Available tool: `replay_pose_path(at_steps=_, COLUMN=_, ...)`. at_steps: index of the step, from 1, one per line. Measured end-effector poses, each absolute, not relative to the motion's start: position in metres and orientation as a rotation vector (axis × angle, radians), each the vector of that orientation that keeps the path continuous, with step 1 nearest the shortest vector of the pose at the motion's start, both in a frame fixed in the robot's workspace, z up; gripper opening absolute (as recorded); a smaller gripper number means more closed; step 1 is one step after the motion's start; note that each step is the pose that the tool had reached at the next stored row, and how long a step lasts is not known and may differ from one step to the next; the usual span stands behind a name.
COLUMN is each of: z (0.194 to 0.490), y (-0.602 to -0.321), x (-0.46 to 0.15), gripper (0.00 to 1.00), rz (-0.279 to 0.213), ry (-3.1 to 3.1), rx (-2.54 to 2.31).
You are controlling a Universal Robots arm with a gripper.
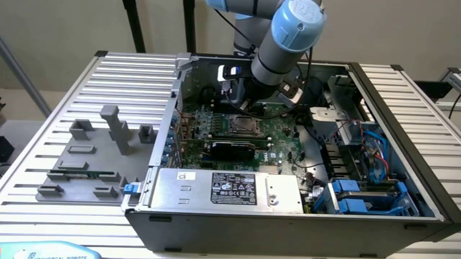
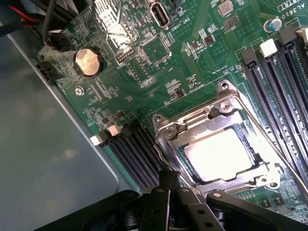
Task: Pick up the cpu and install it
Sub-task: 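Install the first cpu locking lever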
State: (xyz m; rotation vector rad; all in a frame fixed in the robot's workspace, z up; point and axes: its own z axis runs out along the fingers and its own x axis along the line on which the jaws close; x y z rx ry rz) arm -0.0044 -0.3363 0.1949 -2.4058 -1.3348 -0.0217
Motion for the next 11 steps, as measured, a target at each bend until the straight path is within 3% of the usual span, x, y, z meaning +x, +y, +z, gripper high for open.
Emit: replay_pose_path(at_steps=11, z=0.1938, y=-0.3378, x=-0.0003, gripper=0.11, rz=-0.021, ry=-1.336, rx=-2.405)
